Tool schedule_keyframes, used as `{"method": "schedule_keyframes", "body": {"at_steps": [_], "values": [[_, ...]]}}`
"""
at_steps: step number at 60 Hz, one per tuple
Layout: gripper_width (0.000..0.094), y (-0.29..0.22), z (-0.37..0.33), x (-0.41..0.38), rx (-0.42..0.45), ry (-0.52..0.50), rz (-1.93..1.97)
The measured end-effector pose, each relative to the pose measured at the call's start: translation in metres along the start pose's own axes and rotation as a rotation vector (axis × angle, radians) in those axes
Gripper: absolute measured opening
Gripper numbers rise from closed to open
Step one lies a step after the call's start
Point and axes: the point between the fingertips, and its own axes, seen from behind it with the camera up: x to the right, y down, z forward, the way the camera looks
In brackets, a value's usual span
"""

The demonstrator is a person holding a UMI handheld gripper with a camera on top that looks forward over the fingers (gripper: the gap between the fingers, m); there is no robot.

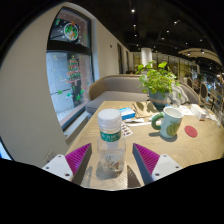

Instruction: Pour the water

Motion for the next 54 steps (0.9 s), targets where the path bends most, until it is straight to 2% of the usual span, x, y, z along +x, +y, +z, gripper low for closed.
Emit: {"method": "schedule_keyframes", "body": {"at_steps": [4,9,14,28,36,42,54], "values": [[0.0803,0.000,0.010,-0.001,0.017,0.005,-0.008],[0.0690,0.000,0.025,-0.001,0.027,0.005,-0.027],[0.0503,-0.003,0.029,-0.002,0.049,0.003,-0.049],[0.0422,-0.007,0.031,-0.004,0.052,-0.010,-0.043],[0.0407,-0.033,0.026,-0.008,0.081,-0.019,-0.015],[0.0405,-0.076,0.021,-0.011,0.138,-0.065,0.106],[0.0404,-0.164,0.024,0.000,0.183,-0.264,0.686]]}}
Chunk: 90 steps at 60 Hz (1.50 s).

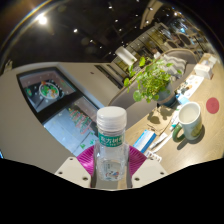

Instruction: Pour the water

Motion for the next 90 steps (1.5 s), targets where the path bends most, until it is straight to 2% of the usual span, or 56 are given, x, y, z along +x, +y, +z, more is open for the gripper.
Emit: {"method": "schedule_keyframes", "body": {"at_steps": [10,24,34,45,58,70,77,81,90], "values": [[0.0403,-0.048,0.022,0.015,0.036,-0.113,0.541],[0.0401,-0.083,0.034,0.064,0.090,-0.182,0.985],[0.0402,-0.085,0.038,0.093,0.094,-0.203,1.186],[0.0400,-0.078,0.038,0.107,0.069,-0.179,1.194],[0.0402,-0.092,0.016,0.084,0.001,-0.118,0.868],[0.0407,-0.163,-0.005,0.098,0.052,0.025,0.301],[0.0408,-0.210,-0.029,0.133,0.105,0.127,-0.003],[0.0406,-0.227,-0.032,0.165,0.116,0.220,-0.184],[0.0406,-0.234,-0.042,0.251,0.074,0.383,-0.480]]}}
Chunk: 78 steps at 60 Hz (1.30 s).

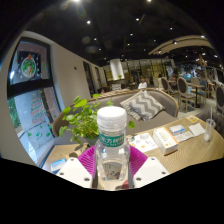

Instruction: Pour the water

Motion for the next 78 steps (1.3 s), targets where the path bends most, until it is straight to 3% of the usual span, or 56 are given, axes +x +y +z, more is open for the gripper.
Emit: {"method": "schedule_keyframes", "body": {"at_steps": [15,26,34,40,49,67,78], "values": [[0.0406,0.080,0.023,0.059,-0.098,0.050,-0.182],[0.0419,0.123,0.030,0.071,-0.159,0.029,-0.202],[0.0455,0.123,0.025,0.068,-0.113,0.009,-0.207],[0.0503,0.125,0.024,0.070,-0.133,0.003,-0.205],[0.0869,0.130,0.007,0.075,-0.216,0.018,-0.148],[0.0858,0.100,-0.126,0.065,-0.308,0.101,-0.123],[0.0857,0.079,-0.226,0.049,-0.320,0.138,-0.129]]}}
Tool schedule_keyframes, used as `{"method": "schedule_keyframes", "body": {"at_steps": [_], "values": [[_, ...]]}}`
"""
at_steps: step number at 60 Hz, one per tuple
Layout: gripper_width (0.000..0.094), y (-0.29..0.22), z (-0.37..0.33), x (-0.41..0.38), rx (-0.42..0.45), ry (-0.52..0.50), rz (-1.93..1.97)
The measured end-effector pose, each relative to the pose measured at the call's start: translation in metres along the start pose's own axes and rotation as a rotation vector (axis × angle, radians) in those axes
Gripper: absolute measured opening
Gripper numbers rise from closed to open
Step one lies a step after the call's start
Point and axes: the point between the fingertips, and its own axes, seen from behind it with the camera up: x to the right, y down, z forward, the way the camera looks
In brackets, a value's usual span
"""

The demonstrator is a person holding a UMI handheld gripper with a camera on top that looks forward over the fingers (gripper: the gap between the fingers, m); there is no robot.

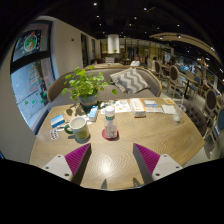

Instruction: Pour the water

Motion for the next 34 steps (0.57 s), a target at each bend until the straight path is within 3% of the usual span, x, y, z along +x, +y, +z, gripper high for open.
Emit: {"method": "schedule_keyframes", "body": {"at_steps": [15,34], "values": [[0.0857,0.014,-0.074,-0.003,0.001,0.016,-0.004],[0.0856,0.009,-0.088,-0.006,0.011,0.005,-0.013]]}}
